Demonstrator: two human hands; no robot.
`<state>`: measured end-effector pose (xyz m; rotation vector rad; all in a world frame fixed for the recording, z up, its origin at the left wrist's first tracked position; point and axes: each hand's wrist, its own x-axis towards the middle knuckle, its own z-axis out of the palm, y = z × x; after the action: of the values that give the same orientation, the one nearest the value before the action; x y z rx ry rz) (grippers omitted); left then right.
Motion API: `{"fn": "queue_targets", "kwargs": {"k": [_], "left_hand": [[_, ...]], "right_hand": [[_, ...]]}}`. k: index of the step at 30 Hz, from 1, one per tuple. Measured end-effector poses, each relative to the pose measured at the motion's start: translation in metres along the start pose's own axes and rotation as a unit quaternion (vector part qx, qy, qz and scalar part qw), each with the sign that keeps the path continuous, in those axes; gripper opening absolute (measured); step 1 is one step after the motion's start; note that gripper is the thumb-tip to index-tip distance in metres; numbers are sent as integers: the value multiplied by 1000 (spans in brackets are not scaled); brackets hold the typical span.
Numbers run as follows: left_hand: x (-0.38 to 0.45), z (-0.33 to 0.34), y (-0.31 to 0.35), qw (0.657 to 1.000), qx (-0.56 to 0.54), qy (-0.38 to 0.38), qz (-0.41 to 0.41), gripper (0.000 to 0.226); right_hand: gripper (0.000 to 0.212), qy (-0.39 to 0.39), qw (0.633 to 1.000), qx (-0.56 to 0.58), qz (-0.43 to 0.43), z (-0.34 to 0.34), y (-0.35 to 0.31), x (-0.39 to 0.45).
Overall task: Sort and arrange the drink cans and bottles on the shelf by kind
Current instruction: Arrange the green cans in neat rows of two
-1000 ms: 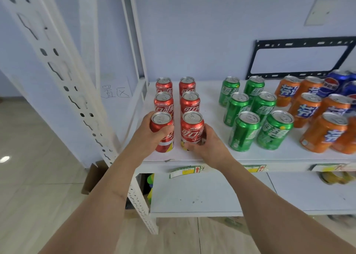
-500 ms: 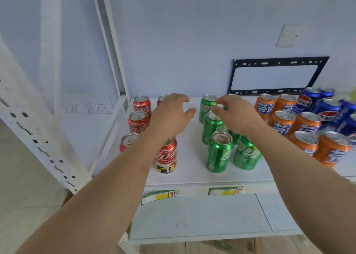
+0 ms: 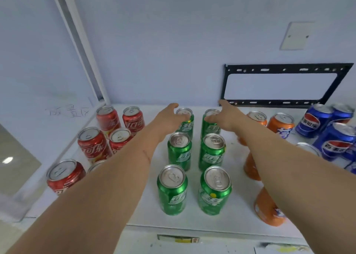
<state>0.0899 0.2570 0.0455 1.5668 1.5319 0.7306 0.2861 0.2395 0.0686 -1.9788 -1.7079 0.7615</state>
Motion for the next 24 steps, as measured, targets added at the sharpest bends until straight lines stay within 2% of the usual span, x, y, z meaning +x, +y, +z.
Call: {"fn": "queue_targets", "kwargs": {"k": [4,10,15,17,19,22,24], "left_hand": [[13,10,-6,1000,20,-15,-2,83],[22,12,-7,999,33,-9,-3,70],[7,8,2,999,15,6,-28,88],[-17,4,6,1000,5,22,-21,80],[-47,1,3,1000,22,1,-6,64],[-79,-1,-11,997,57,-58,-3,68],[-84,-2,-19,996,64,-68,3,66]], "right_hand": [[86,-35,999,-34,17,9,6,11],[81,0,999,-34,29,22,5,11],[96,19,998,42,52,17,-3,-9],[91,38,996,77,40,14,-2,-32],[82,20,995,97,28,16,3,-58],[80,-28,993,109,18,26,10,-84],[80,-34,994,101,7,32,12,-88]]}}
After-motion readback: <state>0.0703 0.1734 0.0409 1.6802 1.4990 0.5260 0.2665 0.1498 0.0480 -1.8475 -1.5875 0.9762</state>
